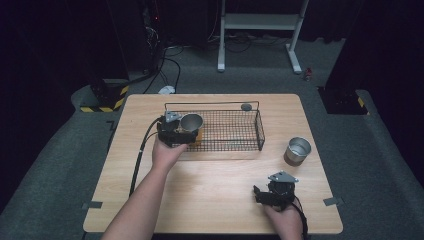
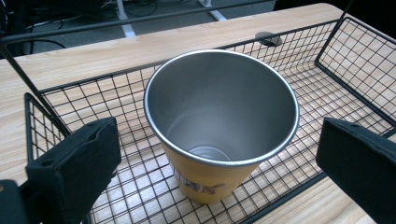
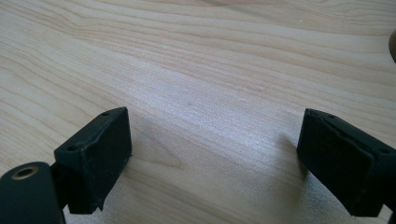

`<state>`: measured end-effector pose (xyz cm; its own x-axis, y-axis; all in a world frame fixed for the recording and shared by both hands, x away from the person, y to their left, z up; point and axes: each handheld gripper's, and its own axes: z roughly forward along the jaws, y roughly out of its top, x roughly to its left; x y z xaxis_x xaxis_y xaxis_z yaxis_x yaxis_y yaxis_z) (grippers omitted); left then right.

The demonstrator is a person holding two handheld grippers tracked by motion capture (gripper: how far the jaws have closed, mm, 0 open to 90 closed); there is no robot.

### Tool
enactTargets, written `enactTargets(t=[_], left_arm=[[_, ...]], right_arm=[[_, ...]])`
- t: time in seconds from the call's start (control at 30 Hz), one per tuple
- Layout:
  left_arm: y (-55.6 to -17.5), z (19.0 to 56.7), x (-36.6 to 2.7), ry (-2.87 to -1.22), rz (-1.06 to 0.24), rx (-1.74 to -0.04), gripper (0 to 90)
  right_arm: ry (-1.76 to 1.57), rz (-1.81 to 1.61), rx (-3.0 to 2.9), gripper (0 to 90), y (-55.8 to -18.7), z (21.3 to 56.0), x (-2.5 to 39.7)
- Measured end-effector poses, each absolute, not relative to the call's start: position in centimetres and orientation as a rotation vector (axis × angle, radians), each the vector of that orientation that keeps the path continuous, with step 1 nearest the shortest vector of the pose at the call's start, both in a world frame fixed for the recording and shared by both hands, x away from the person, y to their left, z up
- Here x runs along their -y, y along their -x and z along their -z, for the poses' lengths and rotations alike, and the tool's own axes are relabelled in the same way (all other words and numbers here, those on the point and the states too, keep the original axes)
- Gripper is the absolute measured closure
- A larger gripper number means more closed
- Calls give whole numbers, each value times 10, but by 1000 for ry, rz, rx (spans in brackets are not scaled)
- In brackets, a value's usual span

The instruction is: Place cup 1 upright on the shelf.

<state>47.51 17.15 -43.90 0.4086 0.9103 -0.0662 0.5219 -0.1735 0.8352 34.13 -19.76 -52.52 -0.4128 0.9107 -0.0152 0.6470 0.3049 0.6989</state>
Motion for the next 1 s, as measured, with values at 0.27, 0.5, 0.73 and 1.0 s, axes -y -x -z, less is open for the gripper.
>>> enactTargets(t=[0.27, 0.5, 0.73, 1.0], left_arm=[[-464, 434, -176, -1831, -597, -1220, 6], [-456, 431, -181, -1833, -596, -1216, 6], [-446, 428, -184, -1830, -599, -1212, 6], [-436, 434, -188, -1856, -597, -1214, 7]], right_arm=[[-1388, -872, -2168, 98, -341, 525, 198], [-1389, -872, -2168, 98, -341, 525, 198], [-1388, -872, -2168, 98, -341, 525, 198], [-1388, -872, -2168, 98, -341, 525, 198]])
